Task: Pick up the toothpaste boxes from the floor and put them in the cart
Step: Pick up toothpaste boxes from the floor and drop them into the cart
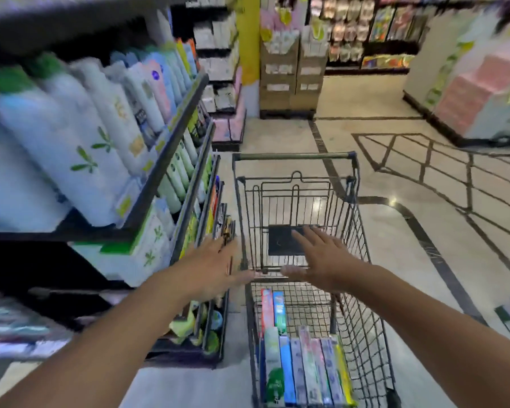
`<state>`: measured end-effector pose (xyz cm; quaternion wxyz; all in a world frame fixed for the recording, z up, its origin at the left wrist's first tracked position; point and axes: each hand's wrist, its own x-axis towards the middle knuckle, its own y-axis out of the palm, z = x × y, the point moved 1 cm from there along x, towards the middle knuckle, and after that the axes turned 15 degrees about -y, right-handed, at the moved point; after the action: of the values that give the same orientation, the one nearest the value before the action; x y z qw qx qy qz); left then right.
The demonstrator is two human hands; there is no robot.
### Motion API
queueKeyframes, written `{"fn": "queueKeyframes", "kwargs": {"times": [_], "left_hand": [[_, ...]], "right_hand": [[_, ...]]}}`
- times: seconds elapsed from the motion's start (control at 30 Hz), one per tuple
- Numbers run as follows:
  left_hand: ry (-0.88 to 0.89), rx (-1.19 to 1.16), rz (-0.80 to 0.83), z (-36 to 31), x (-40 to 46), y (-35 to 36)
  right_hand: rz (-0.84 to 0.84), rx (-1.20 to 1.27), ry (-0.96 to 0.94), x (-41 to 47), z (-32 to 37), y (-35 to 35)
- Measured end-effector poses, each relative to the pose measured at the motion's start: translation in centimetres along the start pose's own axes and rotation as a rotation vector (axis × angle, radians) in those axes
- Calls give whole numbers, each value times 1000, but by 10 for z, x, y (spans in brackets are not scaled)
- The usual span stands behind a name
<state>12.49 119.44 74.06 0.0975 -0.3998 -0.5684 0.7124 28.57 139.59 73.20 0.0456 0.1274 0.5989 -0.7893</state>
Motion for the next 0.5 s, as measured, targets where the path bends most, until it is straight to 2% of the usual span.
{"fn": "queueKeyframes", "kwargs": {"times": [0.23, 0.5], "left_hand": [[-137, -114, 11, 125, -137, 72], [-547, -269, -101, 303, -326, 158]], "right_hand": [[64, -61, -181, -11, 169, 36], [123, -198, -506, 2, 390, 73]]}}
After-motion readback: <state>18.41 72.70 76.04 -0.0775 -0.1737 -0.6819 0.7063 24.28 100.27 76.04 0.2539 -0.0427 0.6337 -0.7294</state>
